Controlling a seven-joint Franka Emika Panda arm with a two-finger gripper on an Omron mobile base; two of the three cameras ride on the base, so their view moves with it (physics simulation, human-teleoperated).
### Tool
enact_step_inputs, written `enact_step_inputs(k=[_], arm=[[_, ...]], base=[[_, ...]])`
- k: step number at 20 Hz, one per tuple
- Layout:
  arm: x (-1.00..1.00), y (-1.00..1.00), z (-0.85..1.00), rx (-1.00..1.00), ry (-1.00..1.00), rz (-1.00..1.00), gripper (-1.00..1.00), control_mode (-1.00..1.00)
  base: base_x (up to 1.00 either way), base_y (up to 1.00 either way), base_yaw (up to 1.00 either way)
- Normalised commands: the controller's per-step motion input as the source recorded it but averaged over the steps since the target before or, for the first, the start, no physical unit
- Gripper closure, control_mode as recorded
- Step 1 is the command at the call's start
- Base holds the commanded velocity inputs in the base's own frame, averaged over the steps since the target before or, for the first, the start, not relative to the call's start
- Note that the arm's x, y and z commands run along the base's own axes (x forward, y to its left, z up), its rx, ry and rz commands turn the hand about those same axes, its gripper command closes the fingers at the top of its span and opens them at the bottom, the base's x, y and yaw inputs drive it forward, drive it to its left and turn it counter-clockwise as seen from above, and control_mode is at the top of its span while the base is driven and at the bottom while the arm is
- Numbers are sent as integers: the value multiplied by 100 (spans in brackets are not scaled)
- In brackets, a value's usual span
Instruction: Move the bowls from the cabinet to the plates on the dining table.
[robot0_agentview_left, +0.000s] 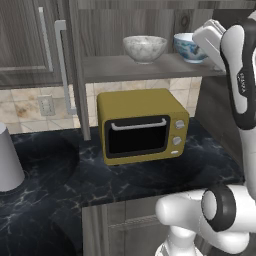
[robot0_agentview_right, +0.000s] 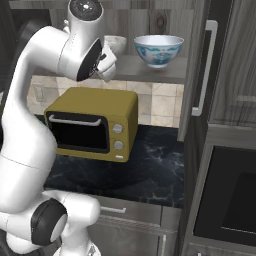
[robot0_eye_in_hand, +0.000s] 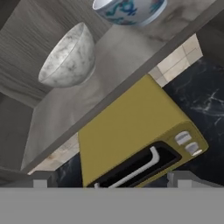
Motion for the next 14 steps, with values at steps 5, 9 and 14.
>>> enact_step_inputs(k=[5,9,14], arm=[[45,4,0,1,5,0,-100,-100],[45,7,0,1,5,0,-100,-100],[48,8,0,1,4,0,-100,-100]], base=[[0,0,0],[0,0,0],[0,0,0]])
